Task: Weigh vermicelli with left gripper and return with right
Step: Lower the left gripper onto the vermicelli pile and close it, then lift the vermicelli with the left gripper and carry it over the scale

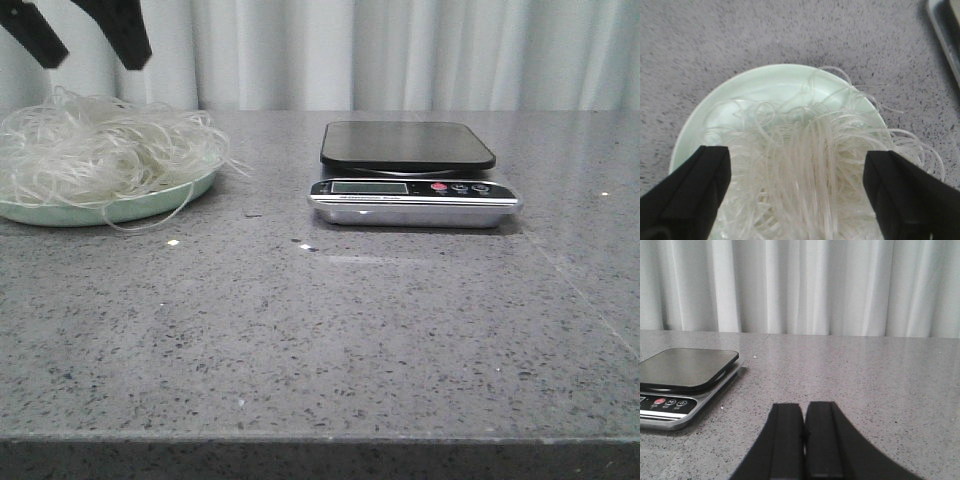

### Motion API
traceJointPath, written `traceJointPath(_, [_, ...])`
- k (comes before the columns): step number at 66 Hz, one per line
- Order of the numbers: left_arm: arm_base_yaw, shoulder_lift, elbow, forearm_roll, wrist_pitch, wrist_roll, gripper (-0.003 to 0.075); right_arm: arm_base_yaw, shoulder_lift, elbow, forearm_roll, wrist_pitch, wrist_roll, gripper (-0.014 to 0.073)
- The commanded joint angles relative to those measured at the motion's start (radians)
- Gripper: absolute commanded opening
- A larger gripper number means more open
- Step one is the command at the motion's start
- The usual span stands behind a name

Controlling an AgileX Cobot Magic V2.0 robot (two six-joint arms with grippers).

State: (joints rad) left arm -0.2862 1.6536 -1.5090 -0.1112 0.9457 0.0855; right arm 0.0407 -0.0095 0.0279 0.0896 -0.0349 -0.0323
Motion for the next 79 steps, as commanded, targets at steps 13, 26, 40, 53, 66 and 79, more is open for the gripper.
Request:
traceJointPath(13, [-0.004,0.052,-0.062,-0.002,0.150,-0.040,0.0599,-0.005,-0.017,-0.008,-0.004,-0.076,0.000,0.0160])
traceJointPath(26, [-0.004,0.062,-0.062,0.007,0.175,-0.040,0.0533,-0.005,-0.018,-0.008,-0.004,-0.076,0.000,0.0160])
traceJointPath(40, [-0.004,0.062,-0.062,0.007,0.169,-0.040,0.0162,-0.005,-0.018,-0.008,-0.004,-0.076,0.000,0.0160])
traceJointPath(53, [-0.030,0.035,-0.148,-0.135,0.118,0.004,0.0130,-0.005,-0.018,-0.008,-0.004,-0.076,0.000,0.0160])
traceJointPath(66, [-0.158,0.040,-0.377,-0.185,0.099,0.026,0.0130,-0.005,-0.018,-0.008,-0.004,-0.076,0.000,0.0160])
traceJointPath(79, [-0.267,0.138,-0.600,-0.184,0.106,0.014,0.0130,-0.004,-0.017,-0.008,-0.004,-0.076,0.000,0.0160])
